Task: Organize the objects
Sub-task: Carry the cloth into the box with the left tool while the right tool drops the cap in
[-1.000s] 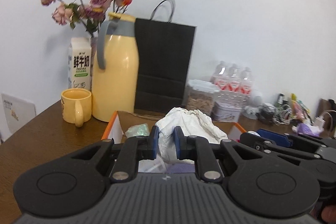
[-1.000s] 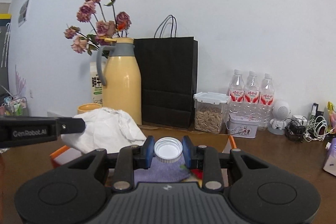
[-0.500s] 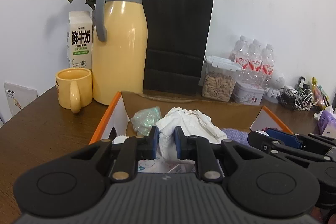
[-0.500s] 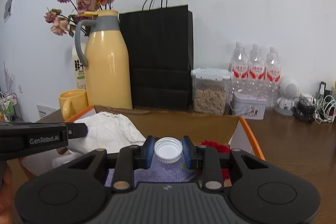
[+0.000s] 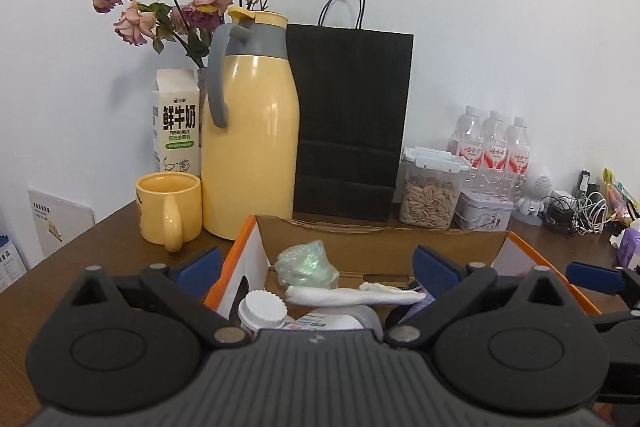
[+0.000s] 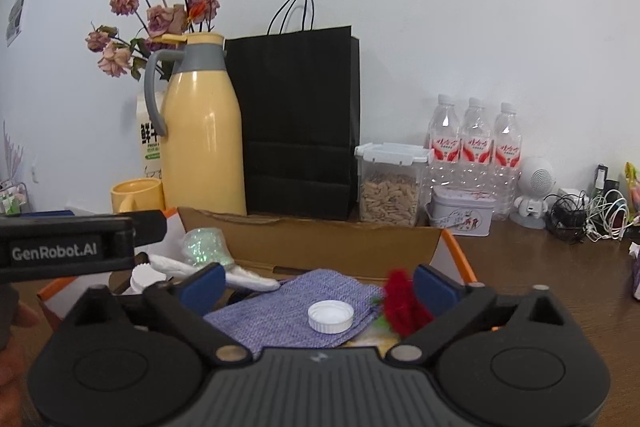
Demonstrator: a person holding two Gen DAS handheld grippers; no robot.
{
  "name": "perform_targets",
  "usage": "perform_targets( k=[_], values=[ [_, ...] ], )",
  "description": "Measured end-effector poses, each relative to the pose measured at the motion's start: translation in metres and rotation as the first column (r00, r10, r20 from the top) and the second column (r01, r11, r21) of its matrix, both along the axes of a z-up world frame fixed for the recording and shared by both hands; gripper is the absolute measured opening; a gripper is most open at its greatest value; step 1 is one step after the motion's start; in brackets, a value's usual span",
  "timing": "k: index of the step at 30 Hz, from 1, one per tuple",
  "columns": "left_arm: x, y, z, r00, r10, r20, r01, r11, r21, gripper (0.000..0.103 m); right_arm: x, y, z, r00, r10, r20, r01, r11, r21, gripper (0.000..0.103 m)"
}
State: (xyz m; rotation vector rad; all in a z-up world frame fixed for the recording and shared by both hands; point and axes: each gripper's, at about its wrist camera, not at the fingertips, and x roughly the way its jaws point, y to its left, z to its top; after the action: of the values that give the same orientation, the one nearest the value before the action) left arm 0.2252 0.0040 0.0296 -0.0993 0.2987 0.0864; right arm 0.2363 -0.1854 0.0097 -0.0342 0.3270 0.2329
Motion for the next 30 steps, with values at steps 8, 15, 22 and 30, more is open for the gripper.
perform_targets(
  k=[8, 15, 22, 30],
  values=[
    [-0.013, 0.005, 0.004, 0.999, -0.010, 0.032, 0.011, 1.000, -0.024, 0.103, -0.012, -0.007, 0.006, 1.000, -0.007, 0.014, 0.006, 1.000, 0.012, 0.103],
    [-0.038, 0.004, 0.007, 0.996, -0.063, 0.066, 0.064, 0.998, -0.008, 0.103, -0.041, -0.016, 0.014, 0.998, -0.017, 0.058, 0.017, 1.000, 0.009, 0.103],
    [-0.069, 0.003, 0.009, 0.993, -0.104, 0.064, 0.103, 0.994, 0.023, 0.103, -0.073, -0.027, 0.017, 0.999, 0.005, 0.046, -0.005, 1.000, -0.006, 0.103],
    [-0.089, 0.016, -0.006, 0.996, -0.084, -0.039, 0.085, 0.996, 0.019, 0.103, -0.106, -0.036, -0.003, 0.998, 0.033, -0.046, -0.036, 0.997, -0.068, 0.103]
  ],
)
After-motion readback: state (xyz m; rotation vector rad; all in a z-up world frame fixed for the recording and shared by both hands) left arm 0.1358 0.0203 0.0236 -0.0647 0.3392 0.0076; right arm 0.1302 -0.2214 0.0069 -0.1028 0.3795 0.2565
